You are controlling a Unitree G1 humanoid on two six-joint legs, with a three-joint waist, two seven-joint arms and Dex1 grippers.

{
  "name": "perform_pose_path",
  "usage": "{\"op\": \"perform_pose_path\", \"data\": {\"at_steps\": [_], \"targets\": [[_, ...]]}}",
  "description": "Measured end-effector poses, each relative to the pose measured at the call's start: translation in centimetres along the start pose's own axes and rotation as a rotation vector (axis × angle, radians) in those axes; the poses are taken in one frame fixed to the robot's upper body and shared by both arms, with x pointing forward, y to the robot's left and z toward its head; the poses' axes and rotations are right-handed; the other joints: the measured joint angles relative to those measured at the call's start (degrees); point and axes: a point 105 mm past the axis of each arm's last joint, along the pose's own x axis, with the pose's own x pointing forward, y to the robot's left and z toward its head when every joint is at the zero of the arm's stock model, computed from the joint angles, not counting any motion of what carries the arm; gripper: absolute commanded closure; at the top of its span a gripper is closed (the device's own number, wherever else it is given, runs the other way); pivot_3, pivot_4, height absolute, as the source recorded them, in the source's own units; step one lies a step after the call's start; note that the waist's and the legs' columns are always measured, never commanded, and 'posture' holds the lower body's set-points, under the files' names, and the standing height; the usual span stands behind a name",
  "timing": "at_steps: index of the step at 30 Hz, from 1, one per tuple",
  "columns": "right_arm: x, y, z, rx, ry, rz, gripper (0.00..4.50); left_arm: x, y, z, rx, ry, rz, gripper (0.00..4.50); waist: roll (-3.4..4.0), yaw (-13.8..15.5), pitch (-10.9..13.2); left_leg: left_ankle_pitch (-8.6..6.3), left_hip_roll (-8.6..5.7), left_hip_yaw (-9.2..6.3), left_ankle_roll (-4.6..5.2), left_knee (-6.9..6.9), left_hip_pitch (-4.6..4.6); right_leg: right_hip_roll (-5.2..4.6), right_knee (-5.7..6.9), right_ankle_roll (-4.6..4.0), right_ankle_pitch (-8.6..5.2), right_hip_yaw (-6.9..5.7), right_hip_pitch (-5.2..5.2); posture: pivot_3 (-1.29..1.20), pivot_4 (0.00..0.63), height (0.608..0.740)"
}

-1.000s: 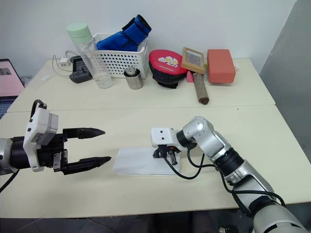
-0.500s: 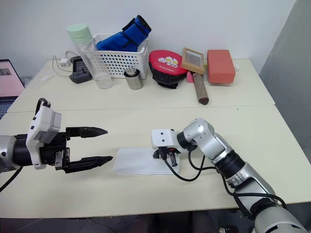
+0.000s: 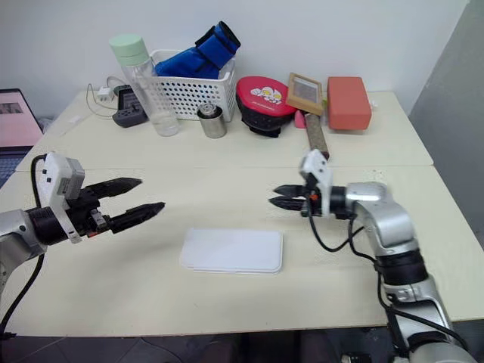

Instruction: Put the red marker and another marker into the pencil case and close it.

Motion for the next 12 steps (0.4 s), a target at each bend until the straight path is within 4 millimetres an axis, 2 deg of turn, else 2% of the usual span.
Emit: {"op": "perform_pose_path", "data": {"at_steps": [2, 5, 8, 10, 12], "targets": [[-1.4, -1.0, -0.2, -0.006, 0.019, -0.073, 1.94, -0.2, 1.1, -0.6, 0.007, 0.004, 0.056, 0.0, 0.0, -0.11, 0.0, 0.0, 0.05, -0.01, 0.0, -0.01, 0.03, 0.0, 0.02, 0.0, 0.0, 0.0, 0.0, 0.0, 0.15, 0.74], [-3.5, -2.3, -1.3, 0.023, 0.058, -0.178, 1.09, -0.4, 2.9, -1.6, -0.011, -0.002, 0.143, 0.0, 0.0, 0.05, 0.0, 0.0, 0.06, -0.03, 0.0, 0.0, 0.01, 0.0, 0.02, 0.0, 0.0, -0.04, 0.01, 0.0, 0.15, 0.74], [-4.1, -2.6, -1.7, 0.042, 0.066, -0.206, 0.36, -0.5, 3.4, -2.3, -0.022, 0.005, 0.163, 0.0, 0.0, -0.09, 0.0, 0.0, 0.05, 0.0, 0.0, 0.01, 0.01, 0.0, 0.02, 0.0, 0.0, 0.0, 0.01, 0.0, 0.15, 0.74], [-4.3, -2.8, -1.6, 0.043, 0.063, -0.219, 0.02, -0.5, 3.5, -2.2, -0.012, -0.001, 0.168, 0.0, 0.0, -0.06, 0.0, 0.0, 0.05, -0.02, 0.0, 0.01, 0.01, 0.0, 0.02, 0.0, 0.0, -0.02, 0.02, 0.0, 0.15, 0.74], [-4.7, -3.2, -1.5, 0.045, 0.057, -0.246, 0.02, -0.7, 4.0, -2.5, -0.02, 0.002, 0.184, 0.0, 0.0, -0.01, 0.0, 0.0, 0.05, -0.02, 0.0, 0.0, 0.0, 0.0, 0.02, 0.0, 0.0, -0.03, 0.02, 0.0, 0.15, 0.74]]}}
